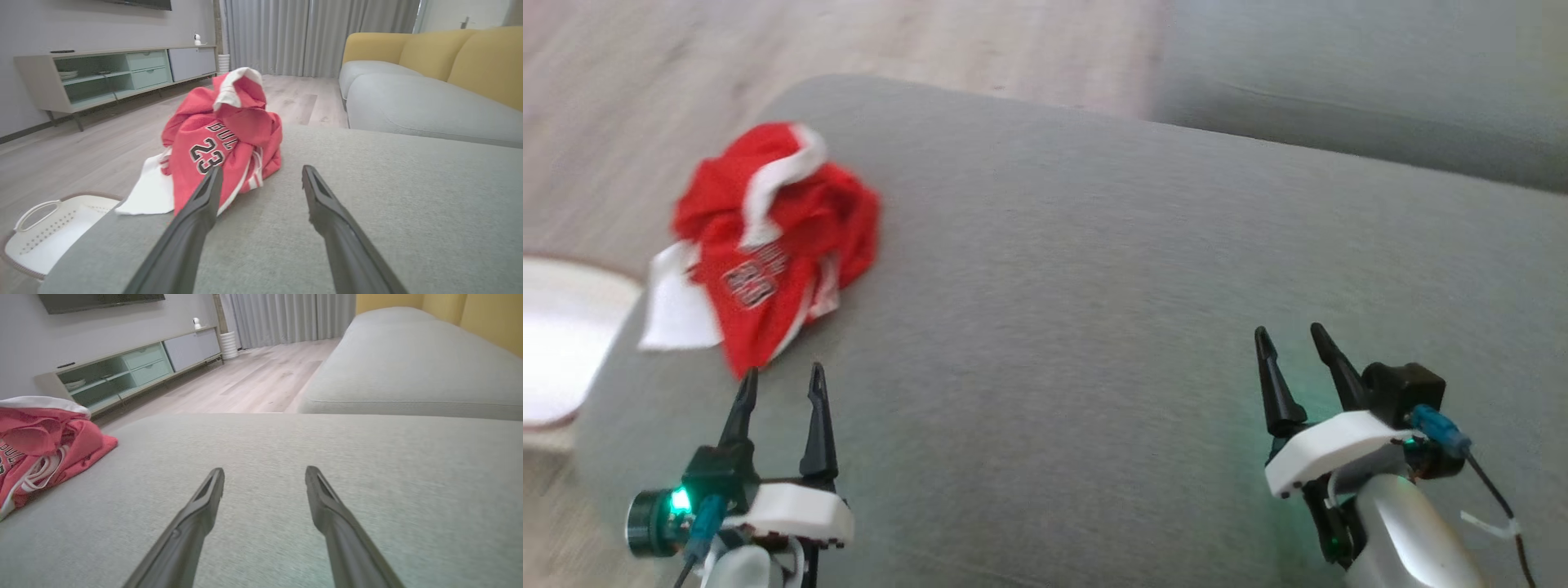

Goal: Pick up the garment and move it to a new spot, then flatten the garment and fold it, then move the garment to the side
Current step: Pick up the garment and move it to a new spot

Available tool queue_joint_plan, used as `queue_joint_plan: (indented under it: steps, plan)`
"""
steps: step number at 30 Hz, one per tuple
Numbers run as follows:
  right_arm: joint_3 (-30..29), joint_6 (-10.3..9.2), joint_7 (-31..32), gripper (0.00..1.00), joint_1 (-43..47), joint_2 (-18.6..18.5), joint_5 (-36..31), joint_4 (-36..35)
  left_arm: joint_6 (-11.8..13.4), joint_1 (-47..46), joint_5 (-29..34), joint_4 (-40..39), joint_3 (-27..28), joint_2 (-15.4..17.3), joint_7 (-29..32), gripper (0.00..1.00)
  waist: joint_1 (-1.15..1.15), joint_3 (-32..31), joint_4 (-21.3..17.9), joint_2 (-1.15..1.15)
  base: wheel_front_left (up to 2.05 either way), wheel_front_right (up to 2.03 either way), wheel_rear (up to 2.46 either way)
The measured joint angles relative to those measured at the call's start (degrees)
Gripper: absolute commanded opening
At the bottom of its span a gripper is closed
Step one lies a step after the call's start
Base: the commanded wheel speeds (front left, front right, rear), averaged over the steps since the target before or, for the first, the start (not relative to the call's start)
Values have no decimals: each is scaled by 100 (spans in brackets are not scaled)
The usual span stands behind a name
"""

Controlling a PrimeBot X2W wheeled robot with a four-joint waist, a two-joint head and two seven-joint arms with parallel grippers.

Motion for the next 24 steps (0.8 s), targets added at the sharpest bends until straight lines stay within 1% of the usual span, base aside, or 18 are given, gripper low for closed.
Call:
queue_joint_plan:
  steps: [6, 8, 11, 15, 17, 20, 24]
  plan:
    - [112, 0, 0, 100, -1, 13, 121, 5, -2, 9, 0, -84, 154, 11, -11, 100, 0, 43, 631, 0, 0, 0, 0]
    - [116, 0, 0, 100, -2, 14, 121, 11, 3, 23, 4, -104, 181, 20, -14, 100, 0, 78, 770, 0, 0, 0, 0]
    - [131, 0, 0, 100, -12, 19, 121, 22, 4, 53, 7, -105, 269, 21, -14, 100, 0, 154, 837, 0, 0, 0, 0]
    - [168, 0, 0, 100, -99, 18, 93, 46, -7, -36, -3, -126, 409, 123, -14, 100, 0, 369, 813, 0, 0, 0, 0]
    - [191, 0, 0, 100, -305, 15, -30, 31, -65, -453, -4, -44, 510, 299, -14, 100, 0, 560, 718, 0, 0, 0, 0]
    - [233, 0, 0, 100, -499, 12, -147, -23, -249, -1134, -91, 254, 492, 524, -15, 100, 1, 784, 591, 0, 0, 0, 0]
    - [310, 0, -1, 100, -642, -62, -200, -157, -357, -2058, -323, 754, 276, 733, -16, 100, 2, 1124, 401, 0, 0, 0, 0]
